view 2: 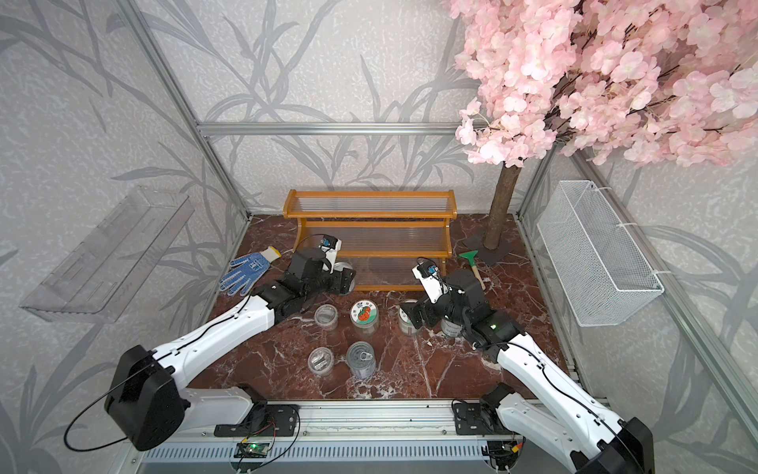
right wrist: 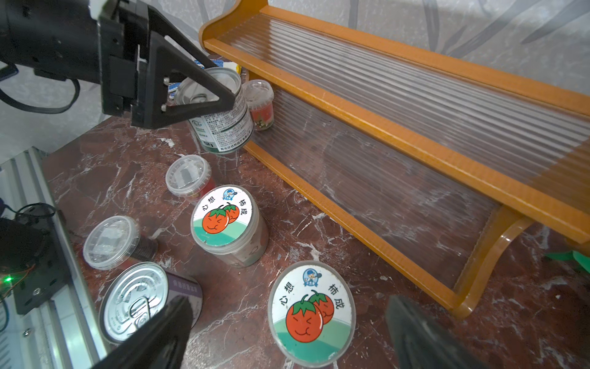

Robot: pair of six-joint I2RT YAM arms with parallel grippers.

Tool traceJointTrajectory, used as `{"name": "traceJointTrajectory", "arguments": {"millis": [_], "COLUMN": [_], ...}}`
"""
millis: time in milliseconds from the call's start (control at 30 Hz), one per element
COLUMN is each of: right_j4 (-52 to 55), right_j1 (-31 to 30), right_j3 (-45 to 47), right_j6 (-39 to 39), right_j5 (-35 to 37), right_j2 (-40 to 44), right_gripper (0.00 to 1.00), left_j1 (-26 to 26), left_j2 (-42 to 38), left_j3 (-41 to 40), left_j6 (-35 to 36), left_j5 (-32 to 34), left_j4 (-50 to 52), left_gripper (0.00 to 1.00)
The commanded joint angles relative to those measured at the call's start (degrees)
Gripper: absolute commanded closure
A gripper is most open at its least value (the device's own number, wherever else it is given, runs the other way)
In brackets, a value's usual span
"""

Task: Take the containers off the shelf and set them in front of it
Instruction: 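Pick up a container from the shelf, then place the container at the center of the board.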

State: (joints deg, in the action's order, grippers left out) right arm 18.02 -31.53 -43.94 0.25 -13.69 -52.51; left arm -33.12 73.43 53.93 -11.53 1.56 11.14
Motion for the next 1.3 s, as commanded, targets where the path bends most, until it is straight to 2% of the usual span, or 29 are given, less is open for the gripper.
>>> {"name": "traceJointTrajectory", "arguments": {"millis": [0, 200, 400, 567, 667, 833, 1267], "right_j4": [3.6, 9.4, 14.0, 17.9, 20.5, 23.2, 28.9], "right_j1": [0.7, 2.2, 5.2, 9.2, 10.4, 11.5, 14.4], "right_j3": [-3.4, -6.7, -8.5, -10.1, -11.3, -12.2, -13.4], "right_j6": [-0.8, -1.8, -2.6, -2.5, -2.4, -2.0, -3.0], "right_j5": [-2.5, -1.5, -2.7, -6.8, -8.5, -7.5, -2.7], "right_j2": [0.6, 1.4, 2.8, 3.7, 3.4, 3.6, 3.0], "right_gripper": [0.01, 0.01, 0.01, 0.01, 0.01, 0.01, 0.01], "left_j1": [-2.2, -10.6, -23.2, -29.0, -30.9, -32.3, -35.0], "left_j2": [-2.6, -4.8, -3.2, -2.1, -0.4, 3.6, 13.3], "left_j3": [2.1, 4.0, 5.8, 2.8, 0.7, -1.9, -5.0], "left_j6": [0.7, -1.3, -2.5, -1.9, -0.1, 3.8, 14.1], "left_j5": [-2.4, -2.1, -0.6, -1.8, -3.6, -6.1, -11.9], "left_j4": [5.0, 7.0, 5.2, 0.3, -3.7, -11.0, -16.7], "left_gripper": [0.28, 0.28, 0.28, 0.28, 0.28, 0.28, 0.28]}}
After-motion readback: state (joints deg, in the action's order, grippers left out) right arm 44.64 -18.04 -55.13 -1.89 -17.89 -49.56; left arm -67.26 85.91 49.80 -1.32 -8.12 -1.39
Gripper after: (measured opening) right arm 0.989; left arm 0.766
